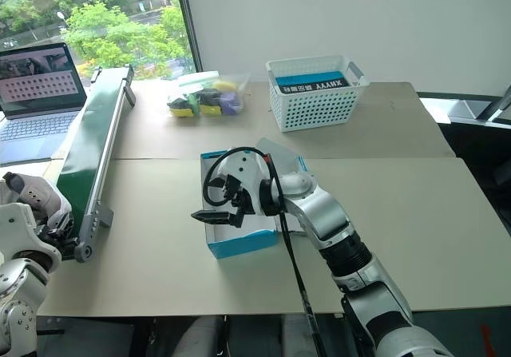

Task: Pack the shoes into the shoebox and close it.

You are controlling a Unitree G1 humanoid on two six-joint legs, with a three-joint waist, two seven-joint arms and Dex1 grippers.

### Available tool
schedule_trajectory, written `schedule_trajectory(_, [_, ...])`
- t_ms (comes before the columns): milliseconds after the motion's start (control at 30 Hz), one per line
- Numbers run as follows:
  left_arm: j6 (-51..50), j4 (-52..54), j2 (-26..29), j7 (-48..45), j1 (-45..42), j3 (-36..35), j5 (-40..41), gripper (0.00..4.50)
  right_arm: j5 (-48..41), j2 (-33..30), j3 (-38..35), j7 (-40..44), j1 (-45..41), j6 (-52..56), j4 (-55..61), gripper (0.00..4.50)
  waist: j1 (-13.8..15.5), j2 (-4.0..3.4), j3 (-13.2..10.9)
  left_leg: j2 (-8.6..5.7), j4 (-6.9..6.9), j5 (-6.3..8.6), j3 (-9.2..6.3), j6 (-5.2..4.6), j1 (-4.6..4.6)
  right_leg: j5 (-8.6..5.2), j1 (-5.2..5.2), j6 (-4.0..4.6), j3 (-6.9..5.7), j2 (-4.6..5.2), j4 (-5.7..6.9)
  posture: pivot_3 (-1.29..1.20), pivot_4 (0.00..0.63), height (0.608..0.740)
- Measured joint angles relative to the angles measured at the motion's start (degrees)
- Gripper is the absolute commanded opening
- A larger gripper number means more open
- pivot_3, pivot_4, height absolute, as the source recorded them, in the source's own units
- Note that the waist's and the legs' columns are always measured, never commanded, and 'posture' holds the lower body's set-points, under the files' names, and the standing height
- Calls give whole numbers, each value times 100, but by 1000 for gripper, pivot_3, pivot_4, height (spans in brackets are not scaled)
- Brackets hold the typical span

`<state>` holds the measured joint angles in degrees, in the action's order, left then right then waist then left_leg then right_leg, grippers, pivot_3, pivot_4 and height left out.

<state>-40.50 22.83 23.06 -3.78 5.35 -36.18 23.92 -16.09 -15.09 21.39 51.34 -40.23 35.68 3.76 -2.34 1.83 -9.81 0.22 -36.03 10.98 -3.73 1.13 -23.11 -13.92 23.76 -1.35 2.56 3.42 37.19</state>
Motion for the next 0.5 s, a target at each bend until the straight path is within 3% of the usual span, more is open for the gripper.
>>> schedule_trajectory(333, [23, 21, -30, 76, -39, 5, 17, 1840, 0, 23, -52, -78, -118, 0, -172, 4500, 11, 0, 0, 0, -1, 0, 0, 0, -2, 0, 1, 0, 0, 0, 0, 0, 150, 735])
schedule_trajectory(500, [51, 21, -58, 71, -41, 6, 26, 773, 1, 36, -53, -87, -124, 0, -210, 4500, 6, 0, 0, 0, -1, 0, 0, 0, -2, 0, 1, 0, 0, 0, -1, 0, 150, 735])
